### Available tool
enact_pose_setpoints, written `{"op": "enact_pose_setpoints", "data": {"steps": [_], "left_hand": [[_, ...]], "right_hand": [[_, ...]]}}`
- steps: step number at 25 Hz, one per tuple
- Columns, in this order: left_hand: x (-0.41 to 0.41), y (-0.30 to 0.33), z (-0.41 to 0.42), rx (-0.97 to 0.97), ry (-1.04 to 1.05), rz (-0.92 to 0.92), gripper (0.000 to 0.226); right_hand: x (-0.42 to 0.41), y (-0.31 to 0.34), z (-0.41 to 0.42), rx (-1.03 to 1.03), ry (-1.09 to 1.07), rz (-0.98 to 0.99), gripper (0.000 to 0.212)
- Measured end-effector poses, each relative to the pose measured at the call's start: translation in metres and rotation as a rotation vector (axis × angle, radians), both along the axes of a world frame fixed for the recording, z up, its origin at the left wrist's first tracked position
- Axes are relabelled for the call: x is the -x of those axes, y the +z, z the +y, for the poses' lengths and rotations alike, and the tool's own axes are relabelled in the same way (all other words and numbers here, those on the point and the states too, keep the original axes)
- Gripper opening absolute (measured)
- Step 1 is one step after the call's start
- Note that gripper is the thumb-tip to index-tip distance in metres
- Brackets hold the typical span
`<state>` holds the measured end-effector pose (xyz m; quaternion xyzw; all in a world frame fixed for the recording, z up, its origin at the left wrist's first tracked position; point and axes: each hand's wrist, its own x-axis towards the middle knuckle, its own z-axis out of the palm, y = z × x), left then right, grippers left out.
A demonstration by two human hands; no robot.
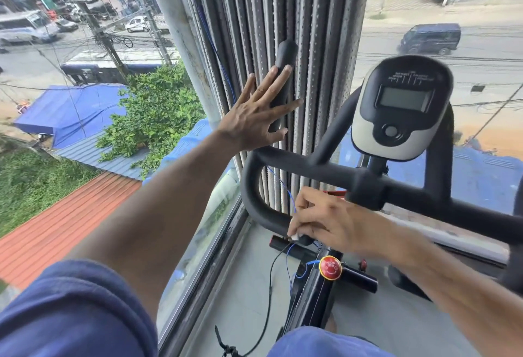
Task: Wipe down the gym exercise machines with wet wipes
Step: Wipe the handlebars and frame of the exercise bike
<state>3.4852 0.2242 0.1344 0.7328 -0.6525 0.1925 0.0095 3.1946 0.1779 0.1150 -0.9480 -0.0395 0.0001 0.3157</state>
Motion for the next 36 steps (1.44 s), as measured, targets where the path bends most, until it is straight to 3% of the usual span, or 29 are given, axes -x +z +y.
{"op": "enact_pose_setpoints", "data": {"steps": [2, 4, 8, 14, 18, 22, 24, 25, 27, 28, 32, 36], "left_hand": [[0.003, -0.003, 0.003, 0.002, 0.019, 0.033, 0.073], [0.004, -0.003, 0.005, -0.007, 0.025, 0.058, 0.072], [0.008, -0.004, 0.006, -0.018, 0.042, 0.063, 0.071], [0.010, -0.003, 0.006, -0.044, 0.077, 0.087, 0.067], [0.009, 0.000, 0.007, -0.049, 0.079, 0.083, 0.067], [0.010, -0.001, 0.005, -0.057, 0.084, 0.090, 0.066], [0.009, -0.002, 0.005, -0.055, 0.082, 0.094, 0.064], [0.009, -0.002, 0.004, -0.052, 0.082, 0.094, 0.064], [0.009, 0.000, 0.003, -0.049, 0.086, 0.091, 0.064], [0.010, 0.000, 0.003, -0.051, 0.089, 0.090, 0.064], [0.012, -0.001, 0.005, -0.059, 0.092, 0.081, 0.065], [0.010, -0.001, 0.004, -0.076, 0.094, 0.051, 0.069]], "right_hand": [[0.025, -0.014, 0.013, -0.169, -0.203, -0.266, 0.016], [0.041, -0.026, 0.025, -0.231, -0.388, -0.403, 0.018], [0.032, -0.045, 0.033, -0.153, -0.469, -0.425, 0.024], [0.024, -0.055, 0.044, -0.430, -0.644, -0.409, 0.030], [0.039, -0.070, 0.065, -0.429, -0.709, -0.472, 0.030], [0.046, -0.091, 0.089, -0.768, -0.856, -0.534, 0.019], [0.040, -0.097, 0.096, -1.106, -0.942, -0.452, 0.014], [0.034, -0.096, 0.096, -1.376, -0.972, -0.373, 0.013], [0.025, -0.093, 0.091, -1.836, -0.907, -0.213, 0.017], [0.022, -0.095, 0.087, -1.938, -0.846, -0.167, 0.020], [0.017, -0.107, 0.065, -2.029, -0.585, -0.125, 0.027], [0.010, -0.112, 0.051, -1.922, -0.553, -0.138, 0.016]]}}
